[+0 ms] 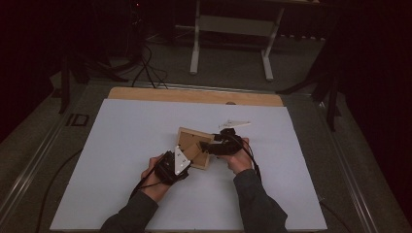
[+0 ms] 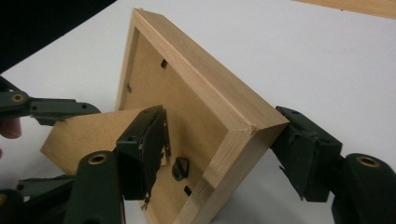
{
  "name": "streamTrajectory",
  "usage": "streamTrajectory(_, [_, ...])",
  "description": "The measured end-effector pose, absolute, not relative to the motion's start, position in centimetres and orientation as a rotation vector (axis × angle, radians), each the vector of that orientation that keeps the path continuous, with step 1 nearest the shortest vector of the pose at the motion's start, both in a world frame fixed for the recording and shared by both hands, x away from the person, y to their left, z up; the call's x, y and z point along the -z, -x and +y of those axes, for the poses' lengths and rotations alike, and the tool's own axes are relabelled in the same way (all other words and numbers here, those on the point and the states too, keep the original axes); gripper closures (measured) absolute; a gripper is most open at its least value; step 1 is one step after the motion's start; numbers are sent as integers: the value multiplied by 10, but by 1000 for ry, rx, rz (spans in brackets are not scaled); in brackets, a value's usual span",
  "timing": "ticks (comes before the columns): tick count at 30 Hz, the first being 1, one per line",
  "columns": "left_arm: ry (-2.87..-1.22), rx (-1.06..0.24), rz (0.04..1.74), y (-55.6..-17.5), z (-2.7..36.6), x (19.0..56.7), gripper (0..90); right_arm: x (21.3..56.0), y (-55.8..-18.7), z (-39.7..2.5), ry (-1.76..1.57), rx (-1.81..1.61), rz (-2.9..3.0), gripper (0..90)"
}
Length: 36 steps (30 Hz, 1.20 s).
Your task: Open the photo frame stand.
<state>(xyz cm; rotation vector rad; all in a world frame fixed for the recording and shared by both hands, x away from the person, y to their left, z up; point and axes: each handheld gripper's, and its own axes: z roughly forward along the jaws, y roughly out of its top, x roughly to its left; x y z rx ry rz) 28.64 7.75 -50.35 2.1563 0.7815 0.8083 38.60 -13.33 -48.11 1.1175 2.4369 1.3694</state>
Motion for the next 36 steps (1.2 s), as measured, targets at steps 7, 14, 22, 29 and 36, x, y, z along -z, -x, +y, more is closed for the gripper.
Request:
streamTrajectory(7, [-2179, -724, 812, -293, 84, 506, 520, 478, -383, -136, -1095, -1374, 2438, 439])
streamTrajectory(14, [-2151, -517, 861, -301, 96, 506, 495, 477, -381, -137, -1078, -1361, 2435, 469])
streamTrajectory(22, [-2131, -440, 879, -303, 99, 505, 497, 476, -378, -136, -1051, -1331, 2435, 474])
streamTrajectory(29, [-2087, -357, 897, -305, 105, 502, 566, 473, -375, -136, -1025, -1331, 2435, 499])
streamTrajectory(36, [-2083, -324, 900, -305, 106, 502, 599, 472, -373, -137, -1022, -1357, 2433, 507])
